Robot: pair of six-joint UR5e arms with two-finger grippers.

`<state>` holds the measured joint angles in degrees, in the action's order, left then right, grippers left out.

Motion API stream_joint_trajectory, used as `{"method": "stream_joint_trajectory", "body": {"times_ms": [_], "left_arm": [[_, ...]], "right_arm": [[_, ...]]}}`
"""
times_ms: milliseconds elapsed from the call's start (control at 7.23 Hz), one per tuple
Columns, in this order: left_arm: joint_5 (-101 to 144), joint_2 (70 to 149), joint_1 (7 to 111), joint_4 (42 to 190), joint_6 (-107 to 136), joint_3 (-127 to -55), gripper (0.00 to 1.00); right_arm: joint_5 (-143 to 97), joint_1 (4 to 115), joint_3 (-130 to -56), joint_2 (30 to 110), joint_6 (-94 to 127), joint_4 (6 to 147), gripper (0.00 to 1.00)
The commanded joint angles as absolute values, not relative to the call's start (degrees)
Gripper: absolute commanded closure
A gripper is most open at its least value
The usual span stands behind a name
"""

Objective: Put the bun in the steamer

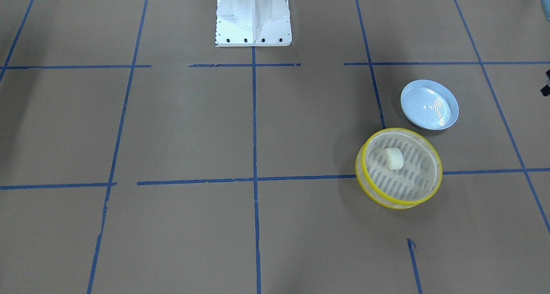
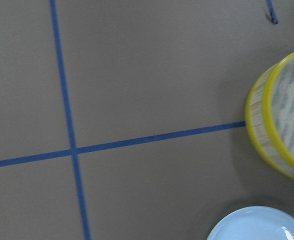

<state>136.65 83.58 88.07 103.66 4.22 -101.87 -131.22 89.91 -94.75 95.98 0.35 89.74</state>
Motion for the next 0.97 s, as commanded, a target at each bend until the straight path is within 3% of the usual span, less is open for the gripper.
{"method": "stream_joint_trajectory", "body": {"times_ms": [0, 830], "left_arm": [[136.7, 83.0, 95.1, 90.2, -5.4, -102.2, 0.0], [137.1, 81.4, 95.0, 86.5, -4.0, -102.9, 0.0]], "right_arm": [[-131.2, 89.9, -94.7, 96.0, 0.4, 89.7, 0.0], [-131.2, 89.9, -94.7, 96.0, 0.4, 89.7, 0.0]]}}
